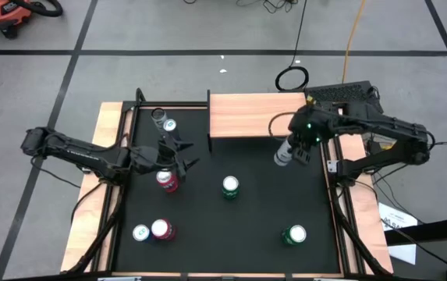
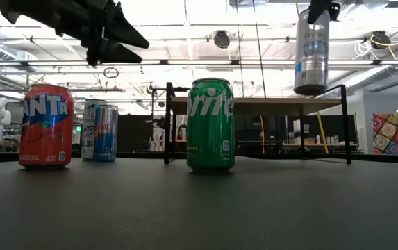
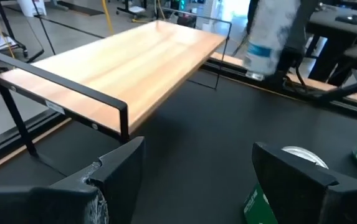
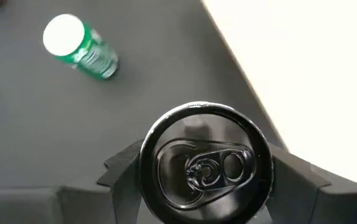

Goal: Place canned beverage on shelf
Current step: Put the bottom white blue soda can on the shelf

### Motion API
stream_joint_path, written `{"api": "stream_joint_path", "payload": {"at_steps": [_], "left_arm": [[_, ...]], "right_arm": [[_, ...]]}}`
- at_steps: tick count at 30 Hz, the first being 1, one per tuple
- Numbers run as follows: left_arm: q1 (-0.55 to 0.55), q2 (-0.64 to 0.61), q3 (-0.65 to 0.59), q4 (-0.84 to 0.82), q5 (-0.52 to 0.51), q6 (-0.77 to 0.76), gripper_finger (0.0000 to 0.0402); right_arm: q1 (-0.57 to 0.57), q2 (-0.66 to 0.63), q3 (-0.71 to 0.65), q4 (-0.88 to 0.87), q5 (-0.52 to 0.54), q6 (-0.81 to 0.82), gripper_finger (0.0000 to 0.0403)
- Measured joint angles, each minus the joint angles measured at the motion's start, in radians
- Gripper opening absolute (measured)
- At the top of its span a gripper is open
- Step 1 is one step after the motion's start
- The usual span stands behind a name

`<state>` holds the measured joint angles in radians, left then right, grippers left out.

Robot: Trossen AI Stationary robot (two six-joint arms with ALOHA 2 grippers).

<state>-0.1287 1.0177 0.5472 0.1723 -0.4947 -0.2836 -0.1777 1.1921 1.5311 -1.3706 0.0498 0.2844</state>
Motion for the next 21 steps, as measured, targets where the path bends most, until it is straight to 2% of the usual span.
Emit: {"api": "stream_joint_path", "payload": {"at_steps": [6,10,14,21], "left_arm": [[0.0,0.02,0.0,0.005,0.01,-0.008,0.0295],[0.018,0.023,0.013,0.025,0.059,-0.116,0.0295],[0.048,0.038,0.1,-0.011,0.11,-0.115,0.0295],[0.16,0.136,0.303,-0.165,0.242,0.008,0.0295]], "right_arm": [[-0.111,0.077,0.123,-0.065,0.027,-0.101,0.0244],[-0.187,0.134,0.194,-0.115,0.055,-0.173,0.0244],[-0.228,0.17,0.246,-0.13,0.055,-0.221,0.0244],[-0.3,0.2,0.276,-0.125,0.058,-0.261,0.0244]]}}
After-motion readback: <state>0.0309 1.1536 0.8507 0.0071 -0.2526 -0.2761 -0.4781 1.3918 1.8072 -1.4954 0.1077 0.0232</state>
